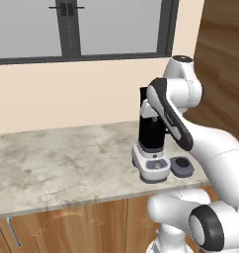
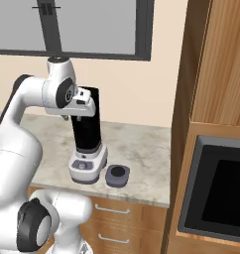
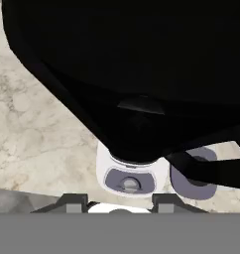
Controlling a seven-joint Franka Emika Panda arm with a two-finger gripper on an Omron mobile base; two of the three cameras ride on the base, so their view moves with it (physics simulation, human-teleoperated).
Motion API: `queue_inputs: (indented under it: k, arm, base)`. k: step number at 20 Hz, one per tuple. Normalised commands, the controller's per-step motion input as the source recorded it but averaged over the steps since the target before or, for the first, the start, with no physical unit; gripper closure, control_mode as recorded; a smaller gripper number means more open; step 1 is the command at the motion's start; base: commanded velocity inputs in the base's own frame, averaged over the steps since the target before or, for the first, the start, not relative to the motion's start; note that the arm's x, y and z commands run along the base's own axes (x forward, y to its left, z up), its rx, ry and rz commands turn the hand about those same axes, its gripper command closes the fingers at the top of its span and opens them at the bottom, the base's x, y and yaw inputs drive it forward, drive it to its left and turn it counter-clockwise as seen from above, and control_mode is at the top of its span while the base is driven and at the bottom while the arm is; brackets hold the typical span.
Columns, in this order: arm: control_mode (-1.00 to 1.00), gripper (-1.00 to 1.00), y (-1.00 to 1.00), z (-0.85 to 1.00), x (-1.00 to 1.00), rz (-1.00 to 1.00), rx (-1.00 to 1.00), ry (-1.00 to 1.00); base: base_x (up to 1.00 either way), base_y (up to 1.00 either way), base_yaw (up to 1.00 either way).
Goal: Close the lid blender by securely placing the lid on top.
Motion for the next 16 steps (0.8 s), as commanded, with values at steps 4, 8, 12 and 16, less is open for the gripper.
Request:
queue_inputs:
  k: [4,8,12,16]
  arm:
    - [-1.0,-1.0,0.0,-0.04,-0.16,0.0,0.0,0.0]
    - [-1.0,-1.0,-0.76,-0.67,-0.2,0.0,0.27,-0.02]
    - [-1.0,-1.0,-0.98,-1.0,0.01,0.0,0.24,0.0]
    - [-1.0,-1.0,-0.86,-0.76,-0.2,0.07,0.02,-0.01]
  base:
    - [0.0,0.0,0.0]
    - [0.0,0.0,0.0]
    - [0.0,0.0,0.0]
    - [0.0,0.0,0.0]
